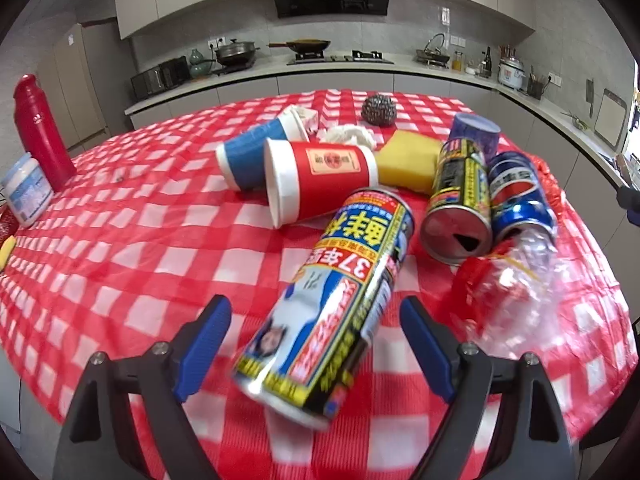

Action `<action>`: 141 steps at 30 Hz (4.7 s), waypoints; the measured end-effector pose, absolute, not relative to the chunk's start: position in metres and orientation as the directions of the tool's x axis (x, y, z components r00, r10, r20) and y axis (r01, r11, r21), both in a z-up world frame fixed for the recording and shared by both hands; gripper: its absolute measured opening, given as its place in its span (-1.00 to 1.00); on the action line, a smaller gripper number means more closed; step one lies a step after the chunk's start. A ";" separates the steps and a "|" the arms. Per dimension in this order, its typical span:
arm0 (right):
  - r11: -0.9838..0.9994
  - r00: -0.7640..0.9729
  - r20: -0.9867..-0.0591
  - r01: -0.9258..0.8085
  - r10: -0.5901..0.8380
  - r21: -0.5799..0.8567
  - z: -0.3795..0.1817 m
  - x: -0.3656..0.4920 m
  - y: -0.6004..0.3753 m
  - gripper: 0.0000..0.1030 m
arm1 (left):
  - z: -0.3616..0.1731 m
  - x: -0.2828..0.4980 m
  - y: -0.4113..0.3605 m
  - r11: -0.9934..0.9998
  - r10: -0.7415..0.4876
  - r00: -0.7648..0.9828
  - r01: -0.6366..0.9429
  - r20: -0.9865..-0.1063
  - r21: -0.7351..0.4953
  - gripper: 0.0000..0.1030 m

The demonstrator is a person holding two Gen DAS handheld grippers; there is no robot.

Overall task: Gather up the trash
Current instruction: 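Grasp the white spray can with the left tool while the right tool grasps the red plastic bag, then carry the red bag over the black bin with the right tool and release it, then move the white spray can over the black bin with the left tool and release it, then grasp the clear plastic bottle bag with the left tool while the right tool grasps the blue Pepsi can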

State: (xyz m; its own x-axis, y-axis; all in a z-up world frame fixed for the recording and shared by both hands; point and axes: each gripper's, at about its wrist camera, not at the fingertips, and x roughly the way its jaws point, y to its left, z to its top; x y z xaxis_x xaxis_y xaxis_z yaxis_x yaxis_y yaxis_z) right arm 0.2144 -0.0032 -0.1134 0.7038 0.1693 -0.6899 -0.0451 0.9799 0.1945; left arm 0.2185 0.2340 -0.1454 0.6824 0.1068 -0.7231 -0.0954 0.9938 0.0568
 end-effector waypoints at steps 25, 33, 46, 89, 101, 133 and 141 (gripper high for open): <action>0.982 0.563 -0.808 -0.160 0.174 0.100 -0.174 0.337 0.040 -0.15 | -0.142 0.280 0.258 0.992 0.072 0.625 -0.122 -0.778 -0.007 0.05; 0.977 0.621 -0.756 -0.181 0.204 0.115 -0.150 0.311 0.042 -0.26 | -0.127 0.268 0.256 0.991 0.077 0.669 -0.132 -0.739 -0.016 0.04; 0.979 0.685 -0.699 -0.147 0.205 0.144 -0.096 0.248 0.012 -0.26 | -0.090 0.237 0.218 0.996 0.011 0.729 -0.072 -0.685 -0.060 0.04; 0.983 0.538 -0.833 0.040 0.128 0.176 -0.259 0.219 -0.377 0.68 | -0.157 0.247 -0.165 0.986 -0.159 0.660 0.136 -0.734 -0.091 0.04; 0.977 0.556 -0.830 0.151 0.043 0.152 -0.272 0.207 -0.431 0.68 | -0.254 0.246 -0.238 0.986 -0.168 0.538 0.109 -0.826 -0.130 0.04; 0.974 0.657 -0.734 0.002 0.171 0.228 -0.145 0.175 -0.333 0.68 | -0.091 0.162 -0.103 0.972 0.206 0.739 -0.233 -0.642 0.044 0.83; 0.971 0.660 -0.716 -0.104 0.229 0.215 -0.130 0.181 -0.279 0.68 | -0.082 0.140 -0.054 0.941 0.285 0.733 -0.337 -0.618 0.033 0.83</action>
State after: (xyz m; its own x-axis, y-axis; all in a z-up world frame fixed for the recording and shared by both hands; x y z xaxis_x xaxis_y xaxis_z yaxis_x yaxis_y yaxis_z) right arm 0.1807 -0.2788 -0.1301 0.6599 0.2292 -0.7155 -0.1043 0.9710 0.2149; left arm 0.1405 -0.0541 -0.0819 0.7329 0.2846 -0.6179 -0.3374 0.9408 0.0331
